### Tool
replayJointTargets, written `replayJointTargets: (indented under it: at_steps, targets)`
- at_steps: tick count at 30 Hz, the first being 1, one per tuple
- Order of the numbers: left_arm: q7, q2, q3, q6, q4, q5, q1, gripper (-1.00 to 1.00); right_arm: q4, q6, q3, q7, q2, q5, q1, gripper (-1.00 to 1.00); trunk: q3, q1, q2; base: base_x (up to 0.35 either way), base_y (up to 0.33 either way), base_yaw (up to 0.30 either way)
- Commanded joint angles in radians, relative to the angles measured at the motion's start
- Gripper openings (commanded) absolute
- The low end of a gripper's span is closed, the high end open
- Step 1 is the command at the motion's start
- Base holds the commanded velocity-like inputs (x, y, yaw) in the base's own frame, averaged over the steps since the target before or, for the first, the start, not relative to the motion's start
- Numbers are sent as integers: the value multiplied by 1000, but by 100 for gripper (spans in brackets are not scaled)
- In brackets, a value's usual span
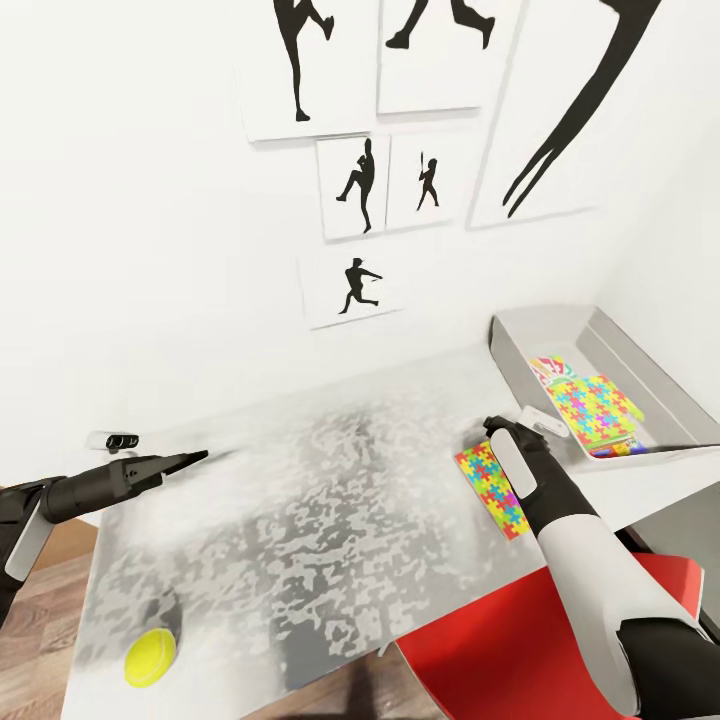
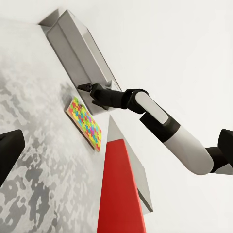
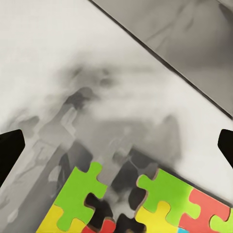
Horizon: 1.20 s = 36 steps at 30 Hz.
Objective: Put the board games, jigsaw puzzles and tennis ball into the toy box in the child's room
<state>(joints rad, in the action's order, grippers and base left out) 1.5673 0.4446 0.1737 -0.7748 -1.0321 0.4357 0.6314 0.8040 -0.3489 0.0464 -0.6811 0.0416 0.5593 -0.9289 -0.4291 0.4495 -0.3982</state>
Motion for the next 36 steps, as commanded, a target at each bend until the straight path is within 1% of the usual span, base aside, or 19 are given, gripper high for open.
replayJointTargets:
  at_steps: [1, 36]
  targets:
    - [4, 0, 0, -11, 0, 0, 1, 100, 1, -5, 5, -8, 1, 5, -1, 100, -2, 1, -2, 0, 0, 0]
    - [4, 0, 0, -11, 0, 0, 1, 100, 1, -7, 6, -8, 0, 6, -1, 100, -14, 1, -2, 0, 0, 0]
